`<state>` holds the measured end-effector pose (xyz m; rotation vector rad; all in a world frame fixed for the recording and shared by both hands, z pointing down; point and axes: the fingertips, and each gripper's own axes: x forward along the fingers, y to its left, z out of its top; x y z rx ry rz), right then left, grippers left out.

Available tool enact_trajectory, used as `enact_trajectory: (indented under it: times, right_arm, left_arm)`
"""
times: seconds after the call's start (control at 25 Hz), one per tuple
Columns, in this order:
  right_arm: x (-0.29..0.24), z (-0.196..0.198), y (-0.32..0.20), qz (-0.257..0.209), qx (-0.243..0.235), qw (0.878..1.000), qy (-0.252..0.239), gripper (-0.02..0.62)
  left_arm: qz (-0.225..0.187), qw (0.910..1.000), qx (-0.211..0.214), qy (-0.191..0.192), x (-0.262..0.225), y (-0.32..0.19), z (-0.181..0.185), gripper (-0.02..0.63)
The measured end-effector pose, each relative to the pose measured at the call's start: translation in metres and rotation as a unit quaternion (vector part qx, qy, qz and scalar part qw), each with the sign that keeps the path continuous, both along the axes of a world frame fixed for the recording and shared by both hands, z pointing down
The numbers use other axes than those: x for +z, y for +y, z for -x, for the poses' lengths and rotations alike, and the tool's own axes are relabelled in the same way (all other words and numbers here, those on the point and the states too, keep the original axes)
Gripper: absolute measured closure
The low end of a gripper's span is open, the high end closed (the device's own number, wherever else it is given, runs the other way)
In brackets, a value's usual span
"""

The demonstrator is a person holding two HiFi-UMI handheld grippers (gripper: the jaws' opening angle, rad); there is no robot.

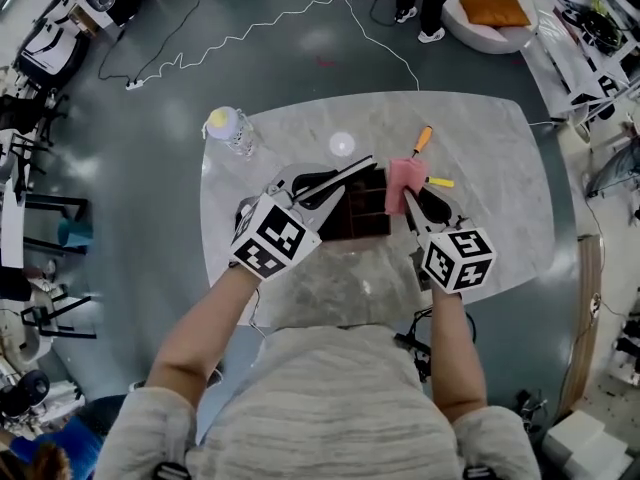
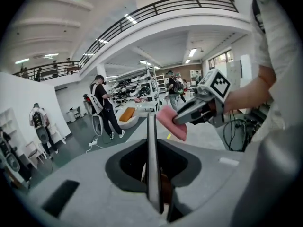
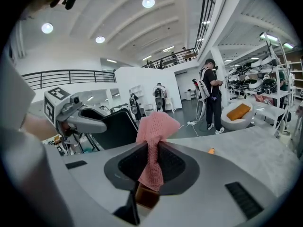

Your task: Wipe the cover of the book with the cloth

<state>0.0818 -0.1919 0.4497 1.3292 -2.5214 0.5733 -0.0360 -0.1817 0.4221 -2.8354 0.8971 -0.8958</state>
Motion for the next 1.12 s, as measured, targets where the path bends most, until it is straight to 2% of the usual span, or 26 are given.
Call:
enact_trajectory:
  times: [0.2, 0.28, 0.4, 0.52, 0.64, 0.76, 0.96, 1.12]
  right_arm:
    - [-0.009, -0.012, -0.003, -0.002, -0.006, 1.0, -0.009, 0.532]
    - [-0.017, -0.012, -0.003, -0.005, -0.046, 0.999, -0.005, 0.532]
    - [-0.024, -0.001, 0.005, 0.0, -0.141, 0.99, 0.007, 0.532]
    - [-0.024, 0.016, 0.017, 0.015, -0.229, 0.973, 0.027, 0.532]
    - [-0.025, 0.03, 0.027, 0.014, -0.296, 0.954, 0.054, 0.532]
    - [-0.023, 0.037, 0.036, 0.014, -0.345, 0.937, 0.055, 0.532]
    - [-0.014, 0.054, 0.062, 0.022, -0.414, 0.909, 0.046, 0.532]
    - [-0.014, 0.07, 0.093, 0.039, -0.491, 0.87, 0.032, 0.532]
  left_arm:
    - [-0.029, 0.9946, 0.089, -0.045, 0.013, 0.031, -0.019, 0.531]
    - [-0.041, 0.9885, 0.132, -0.06, 0.016, 0.047, -0.026, 0.531]
    - [-0.052, 0.9779, 0.188, -0.075, 0.023, 0.07, -0.031, 0.531]
    - [-0.058, 0.9694, 0.223, -0.086, 0.033, 0.089, -0.03, 0.531]
    - [-0.069, 0.9616, 0.25, -0.09, 0.038, 0.108, -0.031, 0.531]
    - [-0.086, 0.9555, 0.266, -0.095, 0.043, 0.124, -0.033, 0.531]
    - [-0.094, 0.9534, 0.27, -0.096, 0.053, 0.145, -0.03, 0.531]
    - [-0.103, 0.95, 0.277, -0.099, 0.059, 0.157, -0.029, 0.531]
